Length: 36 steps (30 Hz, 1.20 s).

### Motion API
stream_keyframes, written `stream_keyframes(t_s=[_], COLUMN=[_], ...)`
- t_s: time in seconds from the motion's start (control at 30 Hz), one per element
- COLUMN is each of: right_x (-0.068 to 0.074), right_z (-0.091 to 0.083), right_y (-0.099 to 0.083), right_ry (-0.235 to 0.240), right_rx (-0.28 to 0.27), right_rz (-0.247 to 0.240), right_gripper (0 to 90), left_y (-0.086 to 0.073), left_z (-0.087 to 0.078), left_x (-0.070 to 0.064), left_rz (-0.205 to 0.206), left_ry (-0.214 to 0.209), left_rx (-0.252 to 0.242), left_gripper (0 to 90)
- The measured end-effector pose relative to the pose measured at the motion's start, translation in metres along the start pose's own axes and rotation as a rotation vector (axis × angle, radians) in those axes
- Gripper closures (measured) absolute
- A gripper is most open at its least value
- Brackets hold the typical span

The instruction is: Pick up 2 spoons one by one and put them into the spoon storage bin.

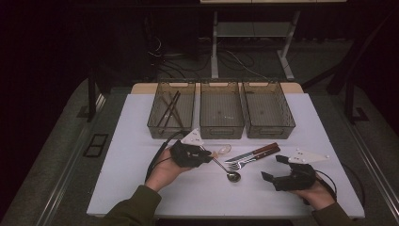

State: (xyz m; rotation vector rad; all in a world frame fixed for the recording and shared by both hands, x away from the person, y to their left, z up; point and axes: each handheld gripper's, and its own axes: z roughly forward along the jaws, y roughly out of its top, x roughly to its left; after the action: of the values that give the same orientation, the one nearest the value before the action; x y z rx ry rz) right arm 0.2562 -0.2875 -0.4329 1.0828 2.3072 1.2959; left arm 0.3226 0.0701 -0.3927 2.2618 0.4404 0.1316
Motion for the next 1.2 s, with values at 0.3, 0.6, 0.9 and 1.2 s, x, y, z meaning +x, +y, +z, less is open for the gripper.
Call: stream_keyframes(t_s=[0.3,0.6,0.9,1.2], right_x=[0.000,-0.001,0.000,-0.001], right_z=[0.000,-0.002,-0.002,-0.002], right_y=[0.000,0.000,0.001,0.001], right_ry=[0.000,-0.003,-0.004,-0.003], right_rx=[0.001,-0.009,-0.012,-0.015], right_rz=[0.005,0.011,0.013,0.013], right_gripper=[12.4,12.4,12.4,12.5], left_y=[0.014,0.040,0.064,0.079], left_z=[0.003,0.004,0.006,0.014], left_x=[0.010,0.021,0.041,0.065], left_rz=[-0.016,-0.010,-0.021,-0.075], left_ry=[0.016,0.042,0.079,0.107], left_rx=[-0.016,-0.019,-0.018,-0.019], left_gripper=[77.2,77.2,77.2,77.2])
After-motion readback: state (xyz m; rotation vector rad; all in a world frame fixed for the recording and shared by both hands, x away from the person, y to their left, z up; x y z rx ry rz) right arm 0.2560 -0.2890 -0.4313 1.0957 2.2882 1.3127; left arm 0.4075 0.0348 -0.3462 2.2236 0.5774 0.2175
